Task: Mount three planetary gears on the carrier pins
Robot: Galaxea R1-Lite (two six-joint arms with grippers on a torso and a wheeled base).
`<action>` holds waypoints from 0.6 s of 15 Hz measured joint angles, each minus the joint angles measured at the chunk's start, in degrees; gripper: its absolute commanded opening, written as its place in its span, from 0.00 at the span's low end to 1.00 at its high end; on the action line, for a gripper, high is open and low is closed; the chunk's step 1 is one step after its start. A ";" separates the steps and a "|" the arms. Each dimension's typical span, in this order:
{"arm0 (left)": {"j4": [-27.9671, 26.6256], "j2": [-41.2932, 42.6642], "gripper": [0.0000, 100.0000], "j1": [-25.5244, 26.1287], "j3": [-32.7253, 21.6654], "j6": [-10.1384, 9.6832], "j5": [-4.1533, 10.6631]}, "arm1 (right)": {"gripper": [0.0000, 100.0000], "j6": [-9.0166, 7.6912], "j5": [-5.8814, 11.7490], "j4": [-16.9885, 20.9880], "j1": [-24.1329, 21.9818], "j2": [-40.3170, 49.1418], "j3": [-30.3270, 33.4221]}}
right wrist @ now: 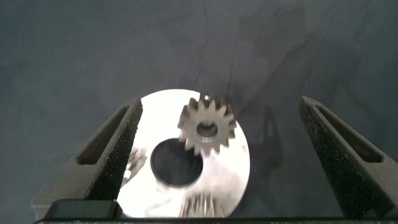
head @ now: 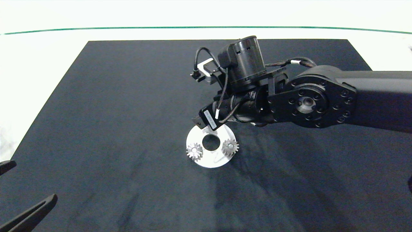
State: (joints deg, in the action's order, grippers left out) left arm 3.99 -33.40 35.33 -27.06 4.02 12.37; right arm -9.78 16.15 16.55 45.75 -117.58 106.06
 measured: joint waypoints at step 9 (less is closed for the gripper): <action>0.00 -0.05 1.00 -0.09 0.00 -0.09 0.00 | 1.00 -0.24 0.44 1.41 -2.10 5.34 -4.60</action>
State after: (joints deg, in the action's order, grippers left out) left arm 3.99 -33.45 35.24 -27.06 3.94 12.37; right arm -10.02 16.59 17.97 43.65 -112.24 101.46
